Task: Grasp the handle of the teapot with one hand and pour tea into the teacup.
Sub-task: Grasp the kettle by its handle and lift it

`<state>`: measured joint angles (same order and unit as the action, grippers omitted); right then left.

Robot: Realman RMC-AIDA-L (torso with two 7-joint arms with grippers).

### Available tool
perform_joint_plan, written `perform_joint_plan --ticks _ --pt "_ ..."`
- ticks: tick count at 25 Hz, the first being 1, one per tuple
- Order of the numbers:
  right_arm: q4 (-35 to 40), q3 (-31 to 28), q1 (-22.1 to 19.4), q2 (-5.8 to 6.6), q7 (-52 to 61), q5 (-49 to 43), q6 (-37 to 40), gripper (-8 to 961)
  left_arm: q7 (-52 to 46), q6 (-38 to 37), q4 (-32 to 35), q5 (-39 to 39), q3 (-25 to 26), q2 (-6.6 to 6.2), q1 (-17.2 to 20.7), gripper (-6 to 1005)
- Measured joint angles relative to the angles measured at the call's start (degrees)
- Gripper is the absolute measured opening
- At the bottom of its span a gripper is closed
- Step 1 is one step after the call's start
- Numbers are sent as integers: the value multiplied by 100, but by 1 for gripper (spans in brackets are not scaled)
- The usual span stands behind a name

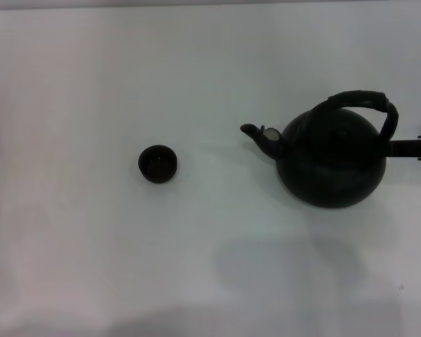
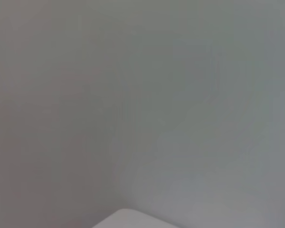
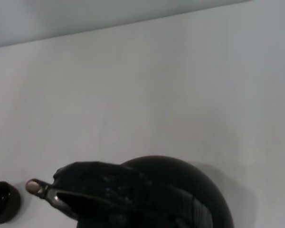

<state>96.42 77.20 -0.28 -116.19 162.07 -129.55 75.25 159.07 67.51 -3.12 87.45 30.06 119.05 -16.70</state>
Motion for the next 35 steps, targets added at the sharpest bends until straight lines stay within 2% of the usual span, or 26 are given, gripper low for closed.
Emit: perform_joint_plan --ticks 35 --pt "-514 329 250 35 -80 216 -887 498 -4 78 4 -9 0 -4 24 862"
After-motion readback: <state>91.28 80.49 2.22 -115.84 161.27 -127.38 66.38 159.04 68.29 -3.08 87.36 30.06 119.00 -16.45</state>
